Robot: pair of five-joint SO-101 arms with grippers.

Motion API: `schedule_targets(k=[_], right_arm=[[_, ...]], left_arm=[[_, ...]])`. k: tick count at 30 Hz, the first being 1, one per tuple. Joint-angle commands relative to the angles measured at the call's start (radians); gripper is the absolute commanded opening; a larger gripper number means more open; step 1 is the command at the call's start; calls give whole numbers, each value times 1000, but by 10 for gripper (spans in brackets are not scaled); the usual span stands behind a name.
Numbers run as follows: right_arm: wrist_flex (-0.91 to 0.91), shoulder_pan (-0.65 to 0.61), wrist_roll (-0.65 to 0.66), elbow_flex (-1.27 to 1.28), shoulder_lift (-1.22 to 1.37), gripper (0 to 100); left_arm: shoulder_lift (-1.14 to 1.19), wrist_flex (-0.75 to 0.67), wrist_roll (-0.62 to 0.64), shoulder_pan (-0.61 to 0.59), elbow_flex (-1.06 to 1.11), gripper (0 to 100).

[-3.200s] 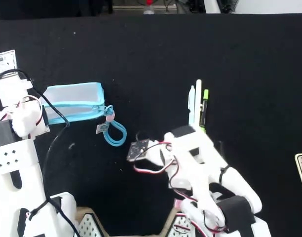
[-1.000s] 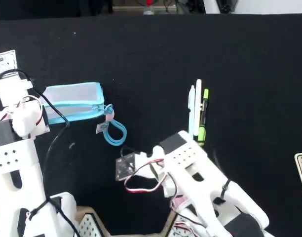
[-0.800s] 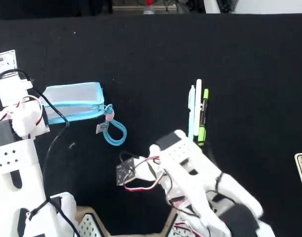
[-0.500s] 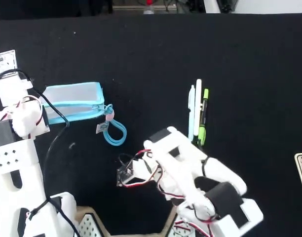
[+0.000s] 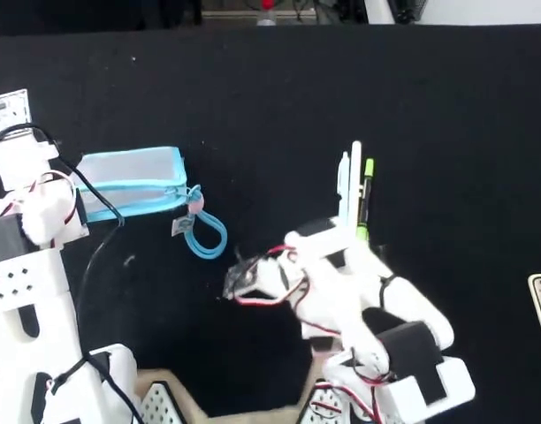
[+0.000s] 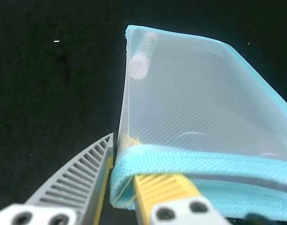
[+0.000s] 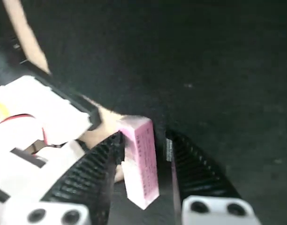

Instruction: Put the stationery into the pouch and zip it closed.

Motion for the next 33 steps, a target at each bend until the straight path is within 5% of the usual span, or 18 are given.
schedule_targets(k=[1, 21, 33], right_arm=[[-60, 97, 8, -143, -1, 155], [255, 74, 63, -231, -119, 159], [51, 29, 163, 28, -136, 159]], left_arm=[[-12, -18, 9, -10, -56, 30], [-12, -17, 9, -10, -56, 30], [-12, -15, 9, -12, -56, 30]])
